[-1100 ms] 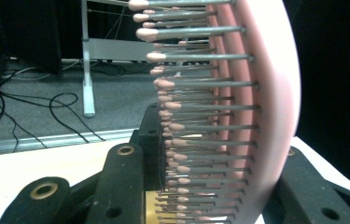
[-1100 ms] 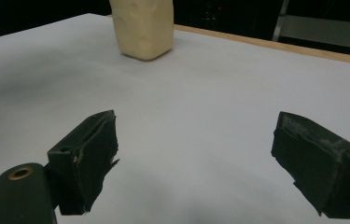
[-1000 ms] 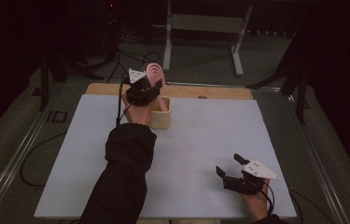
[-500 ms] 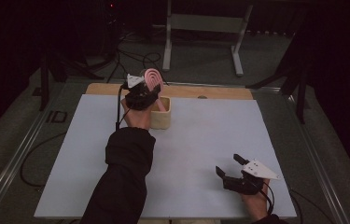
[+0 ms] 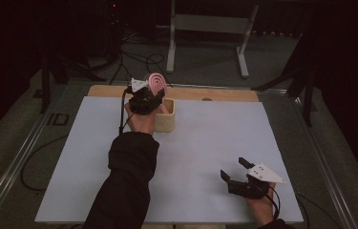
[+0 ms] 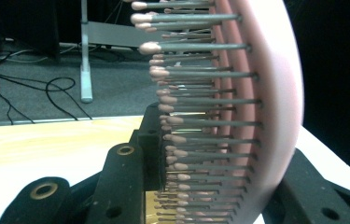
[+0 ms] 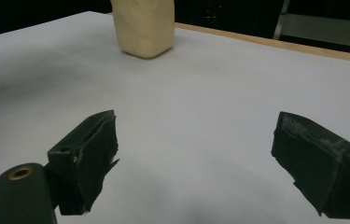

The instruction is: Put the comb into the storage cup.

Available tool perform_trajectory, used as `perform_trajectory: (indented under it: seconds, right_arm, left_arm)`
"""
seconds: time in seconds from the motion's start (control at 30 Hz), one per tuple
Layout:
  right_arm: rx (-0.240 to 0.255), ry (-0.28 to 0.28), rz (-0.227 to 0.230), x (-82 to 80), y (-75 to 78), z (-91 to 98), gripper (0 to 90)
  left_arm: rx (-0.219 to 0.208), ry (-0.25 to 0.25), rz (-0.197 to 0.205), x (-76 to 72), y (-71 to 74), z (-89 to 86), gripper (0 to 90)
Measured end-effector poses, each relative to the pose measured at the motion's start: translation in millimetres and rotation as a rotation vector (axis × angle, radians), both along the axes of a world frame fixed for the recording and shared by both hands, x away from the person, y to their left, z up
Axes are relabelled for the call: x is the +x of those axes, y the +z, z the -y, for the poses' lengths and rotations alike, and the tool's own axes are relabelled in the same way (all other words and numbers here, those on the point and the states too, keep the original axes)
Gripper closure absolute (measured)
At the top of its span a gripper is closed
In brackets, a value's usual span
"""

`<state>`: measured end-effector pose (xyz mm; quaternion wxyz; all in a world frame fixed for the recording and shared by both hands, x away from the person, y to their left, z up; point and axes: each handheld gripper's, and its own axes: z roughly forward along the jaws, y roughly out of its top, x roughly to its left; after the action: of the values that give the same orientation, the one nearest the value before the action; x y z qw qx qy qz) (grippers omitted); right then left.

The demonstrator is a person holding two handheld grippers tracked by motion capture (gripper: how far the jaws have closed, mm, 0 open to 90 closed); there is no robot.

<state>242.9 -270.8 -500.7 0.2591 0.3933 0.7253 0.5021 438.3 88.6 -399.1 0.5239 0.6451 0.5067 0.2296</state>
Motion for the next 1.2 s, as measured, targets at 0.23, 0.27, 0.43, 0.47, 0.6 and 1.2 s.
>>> perform_trajectory:
  seconds: [0.23,0.27,0.43,0.47,0.6,1.2]
  right_arm:
    - [0.000,0.001,-0.001,0.0,-0.1,-0.5,13.9]
    - [-0.001,0.001,-0.001,0.0,-0.2,-0.4,13.9]
    - [-0.002,0.002,-0.001,0.3,-0.4,-0.3,13.9]
    - [-0.002,0.002,-0.001,0.2,-0.4,-0.3,13.9]
    - [-0.002,0.002,-0.002,0.2,-0.3,-0.4,13.9]
    - [-0.004,0.000,-0.001,0.3,-0.2,-0.5,14.0]
  left_arm:
    - [-0.006,0.003,-0.011,0.2,-6.3,-0.9,64.4]
    - [-0.006,0.003,-0.012,0.3,-6.8,-1.0,64.4]
    - [-0.006,0.004,-0.019,0.5,-9.9,-1.2,64.4]
    - [-0.008,0.004,-0.020,0.5,-10.3,-1.1,64.4]
    - [-0.004,0.004,-0.024,0.5,-12.2,-0.8,64.4]
    - [-0.007,0.009,-0.045,0.1,-23.7,-0.7,64.3]
